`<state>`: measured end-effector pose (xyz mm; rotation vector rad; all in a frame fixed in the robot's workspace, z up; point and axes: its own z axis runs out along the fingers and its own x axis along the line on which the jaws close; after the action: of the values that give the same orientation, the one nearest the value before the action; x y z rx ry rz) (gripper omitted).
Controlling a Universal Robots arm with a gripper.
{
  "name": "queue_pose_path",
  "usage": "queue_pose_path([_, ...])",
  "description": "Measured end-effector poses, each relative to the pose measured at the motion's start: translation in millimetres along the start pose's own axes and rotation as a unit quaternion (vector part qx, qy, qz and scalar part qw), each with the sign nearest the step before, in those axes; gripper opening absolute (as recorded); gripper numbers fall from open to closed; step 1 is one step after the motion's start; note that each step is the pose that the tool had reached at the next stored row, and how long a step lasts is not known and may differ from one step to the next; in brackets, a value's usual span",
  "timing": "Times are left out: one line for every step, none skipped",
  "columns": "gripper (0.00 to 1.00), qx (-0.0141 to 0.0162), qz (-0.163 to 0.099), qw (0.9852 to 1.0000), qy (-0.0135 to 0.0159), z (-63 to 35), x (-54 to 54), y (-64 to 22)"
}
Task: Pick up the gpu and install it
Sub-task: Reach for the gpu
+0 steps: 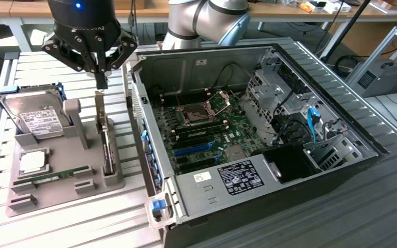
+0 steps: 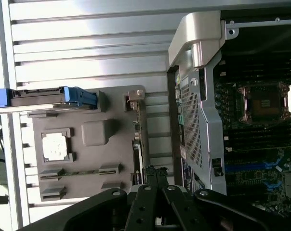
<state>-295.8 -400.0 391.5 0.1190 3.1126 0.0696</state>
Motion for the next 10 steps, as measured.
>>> queue_pose_path([0.11,0.0,0.0,1.0,0.0,0.0,-0.2,-1.5])
queue_pose_path([0.11,-0.0001,0.0,1.0,-0.0001,-0.1,-0.3,-3.1])
queue_pose_path([0.11,-0.0001,0.0,1.0,-0.0001,-0.2,-0.5,-5.6])
queue_pose_path([0.11,-0.0001,0.0,1.0,-0.0001,-0.3,-0.6,-7.2])
queue_pose_path([0.11,-0.0001,0.0,1.0,-0.0001,-0.3,-0.7,-8.8])
queue_pose_path([0.11,-0.0001,0.0,1.0,-0.0001,-0.4,-0.8,-10.5])
queue_pose_path([0.11,-0.0001,0.0,1.0,-0.0001,-0.5,-0.8,-12.1])
queue_pose_path([0.11,-0.0001,0.0,1.0,-0.0001,-0.5,-0.9,-13.6])
queue_pose_path([0.11,-0.0001,0.0,1.0,-0.0001,-0.6,-1.1,-16.1])
queue_pose_path([0.11,-0.0001,0.0,1.0,-0.0001,-0.7,-1.1,-17.4])
